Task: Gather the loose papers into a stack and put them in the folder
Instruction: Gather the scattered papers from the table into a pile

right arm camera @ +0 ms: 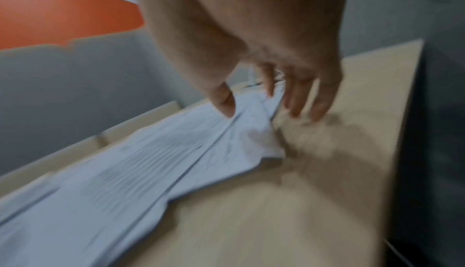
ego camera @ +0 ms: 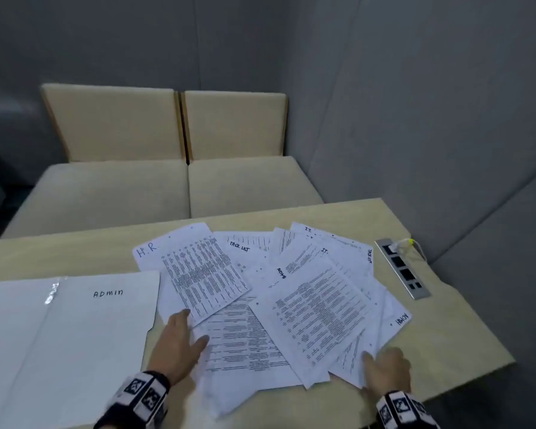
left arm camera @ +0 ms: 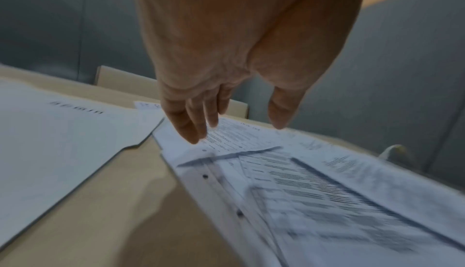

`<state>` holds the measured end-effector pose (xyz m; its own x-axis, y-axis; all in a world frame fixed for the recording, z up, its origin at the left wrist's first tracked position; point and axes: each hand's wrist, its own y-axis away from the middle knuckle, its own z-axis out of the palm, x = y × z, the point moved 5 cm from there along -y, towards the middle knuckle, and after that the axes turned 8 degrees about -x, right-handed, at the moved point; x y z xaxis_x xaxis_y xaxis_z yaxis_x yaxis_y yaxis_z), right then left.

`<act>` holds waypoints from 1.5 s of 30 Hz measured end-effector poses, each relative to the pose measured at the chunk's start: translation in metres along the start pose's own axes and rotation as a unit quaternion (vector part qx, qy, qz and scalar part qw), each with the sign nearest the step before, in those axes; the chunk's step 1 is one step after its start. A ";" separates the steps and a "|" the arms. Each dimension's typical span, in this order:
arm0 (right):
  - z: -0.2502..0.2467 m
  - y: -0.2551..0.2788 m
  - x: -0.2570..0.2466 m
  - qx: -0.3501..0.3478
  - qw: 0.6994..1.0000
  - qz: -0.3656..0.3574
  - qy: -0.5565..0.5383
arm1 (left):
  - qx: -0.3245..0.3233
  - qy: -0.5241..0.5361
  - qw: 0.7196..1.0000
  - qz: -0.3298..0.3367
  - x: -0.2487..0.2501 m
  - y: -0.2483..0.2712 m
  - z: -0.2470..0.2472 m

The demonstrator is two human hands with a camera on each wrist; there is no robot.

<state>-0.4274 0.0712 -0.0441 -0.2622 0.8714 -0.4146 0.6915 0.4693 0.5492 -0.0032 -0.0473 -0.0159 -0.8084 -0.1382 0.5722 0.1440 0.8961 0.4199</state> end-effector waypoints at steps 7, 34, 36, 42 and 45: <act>-0.014 -0.101 -0.018 -0.094 0.982 0.049 -0.157 | -0.103 -0.117 0.986 -0.062 0.033 -0.050 0.031; -0.099 -0.047 -0.229 -0.172 0.880 -0.427 -0.118 | 0.018 0.091 0.995 -0.025 0.036 -0.050 0.044; -0.125 -0.026 -0.242 -0.169 0.862 -0.460 -0.125 | 0.020 0.147 0.989 -0.028 0.043 -0.052 0.035; -0.162 0.028 -0.272 -0.218 0.823 -0.509 -0.123 | -0.007 0.292 0.956 0.040 0.107 -0.069 -0.028; -0.157 0.048 -0.283 -0.261 0.812 -0.511 -0.108 | -0.010 0.360 0.929 0.089 0.134 -0.082 -0.056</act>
<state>-0.4261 -0.1300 0.2138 -0.3558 -0.0304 -0.9341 -0.2068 0.9773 0.0470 -0.0915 -0.1634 0.0658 -0.1818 -0.2416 0.9532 0.2541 0.9249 0.2829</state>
